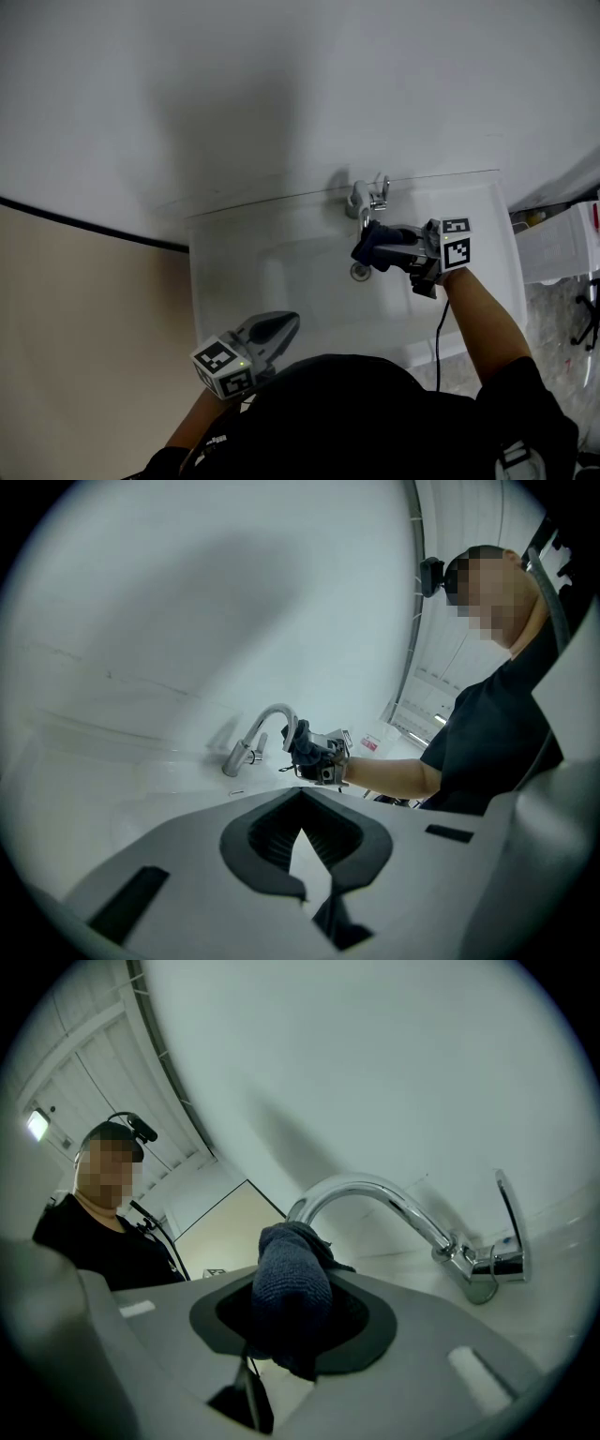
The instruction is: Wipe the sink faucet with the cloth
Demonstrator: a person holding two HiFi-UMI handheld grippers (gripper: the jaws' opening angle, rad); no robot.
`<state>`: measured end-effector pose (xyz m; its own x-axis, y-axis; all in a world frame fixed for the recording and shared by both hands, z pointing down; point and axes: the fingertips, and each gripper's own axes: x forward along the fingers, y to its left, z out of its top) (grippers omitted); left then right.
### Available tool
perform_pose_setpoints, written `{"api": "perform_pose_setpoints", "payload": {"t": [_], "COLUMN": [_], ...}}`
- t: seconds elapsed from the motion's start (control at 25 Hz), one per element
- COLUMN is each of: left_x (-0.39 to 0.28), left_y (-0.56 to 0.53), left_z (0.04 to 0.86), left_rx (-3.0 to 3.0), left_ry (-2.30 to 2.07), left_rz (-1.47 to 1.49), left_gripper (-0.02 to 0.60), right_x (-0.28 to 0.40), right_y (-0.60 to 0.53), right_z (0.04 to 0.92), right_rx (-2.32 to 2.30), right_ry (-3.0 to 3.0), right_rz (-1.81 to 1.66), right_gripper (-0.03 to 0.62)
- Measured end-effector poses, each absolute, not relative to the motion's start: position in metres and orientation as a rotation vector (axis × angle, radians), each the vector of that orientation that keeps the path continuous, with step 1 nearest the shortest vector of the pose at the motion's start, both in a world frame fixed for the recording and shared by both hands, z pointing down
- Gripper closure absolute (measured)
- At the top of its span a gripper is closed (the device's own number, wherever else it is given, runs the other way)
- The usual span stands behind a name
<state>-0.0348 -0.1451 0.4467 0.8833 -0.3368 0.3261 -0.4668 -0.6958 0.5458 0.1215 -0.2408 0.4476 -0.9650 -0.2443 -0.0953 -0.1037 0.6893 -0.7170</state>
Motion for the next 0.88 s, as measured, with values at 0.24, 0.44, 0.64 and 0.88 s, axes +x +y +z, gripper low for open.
{"api": "perform_pose_setpoints", "payload": {"t": [0.24, 0.44, 0.64, 0.88], "left_x": [-0.032, -0.034, -0.033, -0.039], "left_y": [-0.145, -0.142, -0.142, -0.137], "left_z": [0.447, 0.447, 0.445, 0.450], "left_rx": [2.410, 2.406, 2.406, 2.401], "left_ry": [-0.570, -0.583, -0.590, -0.595], "left_rz": [0.266, 0.274, 0.282, 0.295], "left_gripper": [0.589, 0.589, 0.589, 0.589], "right_x": [0.084, 0.063, 0.057, 0.112], "right_y": [-0.254, -0.268, -0.275, -0.251], "right_z": [0.449, 0.448, 0.450, 0.468], "right_rx": [-0.424, -0.550, -0.629, -0.727], "right_ry": [2.714, 2.707, 2.710, 2.696], "right_rz": [-1.036, -0.939, -0.897, -0.921], "right_gripper": [0.463, 0.461, 0.459, 0.461]}}
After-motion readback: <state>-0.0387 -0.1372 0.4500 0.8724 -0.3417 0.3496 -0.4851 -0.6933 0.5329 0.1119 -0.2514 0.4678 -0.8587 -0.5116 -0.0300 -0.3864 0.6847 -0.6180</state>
